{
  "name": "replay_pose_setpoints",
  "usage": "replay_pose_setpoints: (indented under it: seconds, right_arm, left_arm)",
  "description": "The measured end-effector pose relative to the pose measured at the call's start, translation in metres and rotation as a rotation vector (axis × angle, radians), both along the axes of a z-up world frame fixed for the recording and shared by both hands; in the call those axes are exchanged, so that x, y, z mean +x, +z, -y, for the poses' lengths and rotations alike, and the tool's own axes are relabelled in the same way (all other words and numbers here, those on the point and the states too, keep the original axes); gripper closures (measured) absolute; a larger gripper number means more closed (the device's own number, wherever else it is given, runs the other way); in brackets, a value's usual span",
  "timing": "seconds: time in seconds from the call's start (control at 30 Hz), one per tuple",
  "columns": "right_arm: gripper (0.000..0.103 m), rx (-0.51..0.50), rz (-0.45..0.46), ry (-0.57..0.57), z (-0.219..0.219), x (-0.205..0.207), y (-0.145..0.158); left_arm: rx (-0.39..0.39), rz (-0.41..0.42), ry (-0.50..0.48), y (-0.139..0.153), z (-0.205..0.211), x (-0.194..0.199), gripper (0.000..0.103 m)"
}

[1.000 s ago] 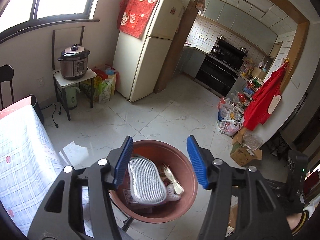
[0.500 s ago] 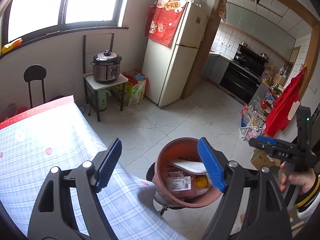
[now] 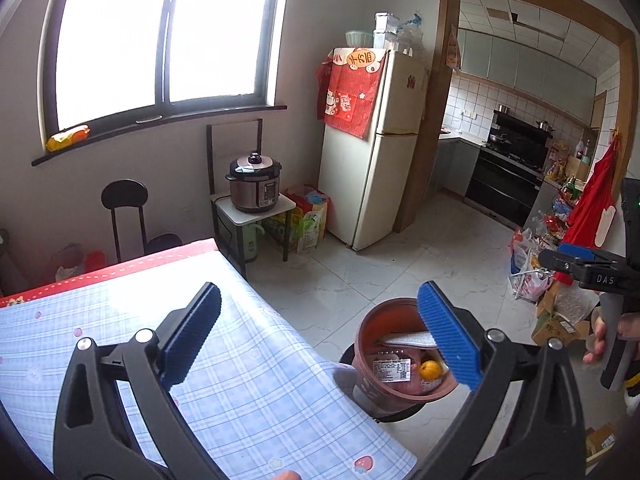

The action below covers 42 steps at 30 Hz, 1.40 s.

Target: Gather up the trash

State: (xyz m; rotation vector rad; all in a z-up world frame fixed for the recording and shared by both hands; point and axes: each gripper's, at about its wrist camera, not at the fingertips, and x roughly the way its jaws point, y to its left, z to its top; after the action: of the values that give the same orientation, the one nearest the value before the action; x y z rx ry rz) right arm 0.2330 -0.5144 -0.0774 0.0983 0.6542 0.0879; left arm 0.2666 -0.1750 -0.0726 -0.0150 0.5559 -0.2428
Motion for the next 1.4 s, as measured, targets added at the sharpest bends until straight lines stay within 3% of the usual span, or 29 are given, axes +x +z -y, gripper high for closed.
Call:
replay_pose_setpoints:
  seconds: [0.23,0.57,0.83,1.4]
  right_arm:
    - [0.005,0.01,0.045,-0.055,-0.04,-0.056,0.038]
    - [0.005,-0.038,0.091,-0.085,-0.096,-0.123,0.065]
    - [0.005,-0.053,0.113,-0.109,-0.119,-0.149,0.073]
    - [0.005,-0.062,0.107,-0.15,-0.131,-0.16,0.069]
  left_arm:
    - [0.028,0.052,0.016,0.041,-0.039,-0.049,0.006]
    - [0.05,0.115,-0.01,0.08,-0.079,-0.115,0.006]
    - [0.029,0.136,-0.008,0.089,-0.101,-0.144,0.006]
    - [0.057,0.128,-0.018,0.084,-0.103,-0.146,0.006]
